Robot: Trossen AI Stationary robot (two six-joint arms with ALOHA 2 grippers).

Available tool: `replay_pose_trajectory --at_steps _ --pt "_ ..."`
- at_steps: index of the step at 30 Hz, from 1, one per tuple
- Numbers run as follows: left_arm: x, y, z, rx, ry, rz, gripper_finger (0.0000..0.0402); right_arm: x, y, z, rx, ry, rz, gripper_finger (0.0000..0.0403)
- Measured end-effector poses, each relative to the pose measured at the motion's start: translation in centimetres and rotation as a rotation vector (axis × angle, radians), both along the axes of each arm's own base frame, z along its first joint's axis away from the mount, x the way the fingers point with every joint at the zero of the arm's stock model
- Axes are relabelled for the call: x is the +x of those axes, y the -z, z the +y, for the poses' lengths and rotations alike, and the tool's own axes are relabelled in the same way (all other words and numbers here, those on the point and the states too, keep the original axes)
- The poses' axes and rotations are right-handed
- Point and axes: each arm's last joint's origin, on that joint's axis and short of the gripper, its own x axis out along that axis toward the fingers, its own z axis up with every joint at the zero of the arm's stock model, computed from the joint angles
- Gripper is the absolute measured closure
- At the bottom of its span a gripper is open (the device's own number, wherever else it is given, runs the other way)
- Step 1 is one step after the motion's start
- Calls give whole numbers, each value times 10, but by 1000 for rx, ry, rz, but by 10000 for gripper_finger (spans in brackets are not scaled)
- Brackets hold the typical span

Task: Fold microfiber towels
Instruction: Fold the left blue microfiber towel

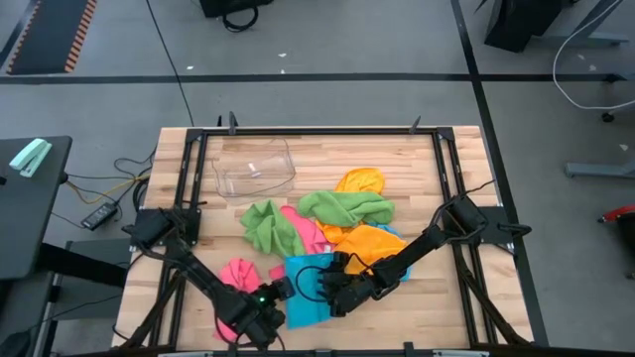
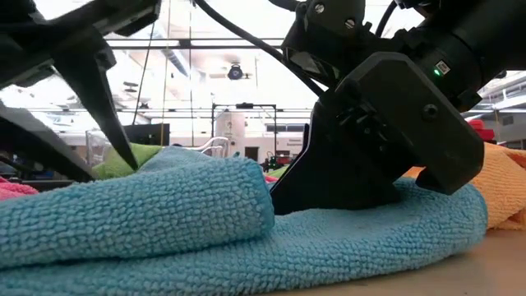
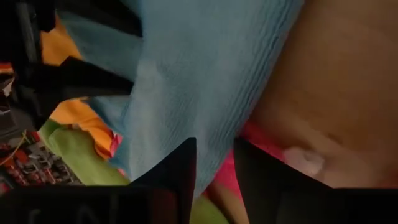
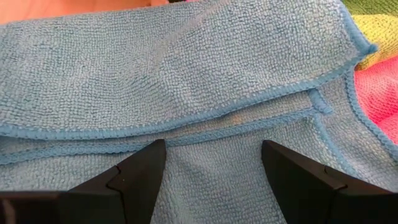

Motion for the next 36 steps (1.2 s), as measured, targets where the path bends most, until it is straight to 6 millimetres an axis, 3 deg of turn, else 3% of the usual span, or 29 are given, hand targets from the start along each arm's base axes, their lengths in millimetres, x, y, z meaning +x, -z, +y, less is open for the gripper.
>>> replay_pose_trajectory --at_steps 6,16,20,25,29,36 --pt "5 18 -7 20 45 2 291 0 0 0 0 3 -2 126" --pt "14 18 -8 -36 38 -46 285 0 0 0 2 6 -3 126" --pt "15 17 -6 -39 36 -45 317 0 -1 0 -2 3 -3 126" --pt "16 13 -5 -124 69 39 386 -6 -19 -4 -38 -16 37 126" --pt "19 -1 1 -246 61 79 381 -9 -33 -4 -36 -13 27 126" --pt "13 -46 16 -482 58 183 391 -14 -30 -6 -51 -1 63 126"
